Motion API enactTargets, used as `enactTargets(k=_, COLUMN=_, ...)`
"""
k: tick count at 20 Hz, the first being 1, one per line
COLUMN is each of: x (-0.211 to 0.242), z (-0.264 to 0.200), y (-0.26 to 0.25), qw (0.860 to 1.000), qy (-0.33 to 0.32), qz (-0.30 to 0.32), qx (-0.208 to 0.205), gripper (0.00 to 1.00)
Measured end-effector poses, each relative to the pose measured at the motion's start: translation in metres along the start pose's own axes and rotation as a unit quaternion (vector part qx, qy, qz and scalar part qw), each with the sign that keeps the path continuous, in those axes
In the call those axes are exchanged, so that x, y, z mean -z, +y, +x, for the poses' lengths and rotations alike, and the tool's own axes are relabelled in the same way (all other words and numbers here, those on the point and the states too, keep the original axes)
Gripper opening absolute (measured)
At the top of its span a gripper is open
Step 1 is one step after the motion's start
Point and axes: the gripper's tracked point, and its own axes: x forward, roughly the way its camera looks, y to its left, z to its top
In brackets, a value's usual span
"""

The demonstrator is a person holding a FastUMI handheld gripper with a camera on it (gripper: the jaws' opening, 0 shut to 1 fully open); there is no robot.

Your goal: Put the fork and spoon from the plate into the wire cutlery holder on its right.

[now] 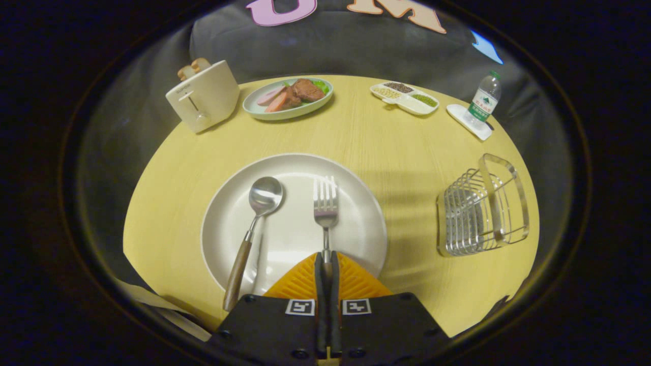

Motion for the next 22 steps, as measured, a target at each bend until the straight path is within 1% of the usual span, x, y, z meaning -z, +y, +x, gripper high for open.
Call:
enactTargets(k=6, x=-0.026, z=-0.032, y=-0.025, qw=1.000, qy=-0.007, qz=0.005, qx=0.005, gripper=0.06)
enactTargets(k=10, x=-0.039, z=-0.055, y=-0.055, qw=1.000, qy=-0.004, qz=0.017, qx=0.012, gripper=0.06)
enactTargets(k=14, x=-0.051, z=-0.075, y=-0.093, qw=0.999, qy=-0.011, qz=0.028, qx=0.037, gripper=0.06)
enactTargets(k=19, x=-0.047, z=-0.089, y=-0.140, qw=0.996, qy=-0.003, qz=0.051, qx=0.070, gripper=0.07)
enactTargets(k=22, x=-0.036, z=-0.091, y=-0.160, qw=0.994, qy=0.011, qz=0.065, qx=0.083, gripper=0.07)
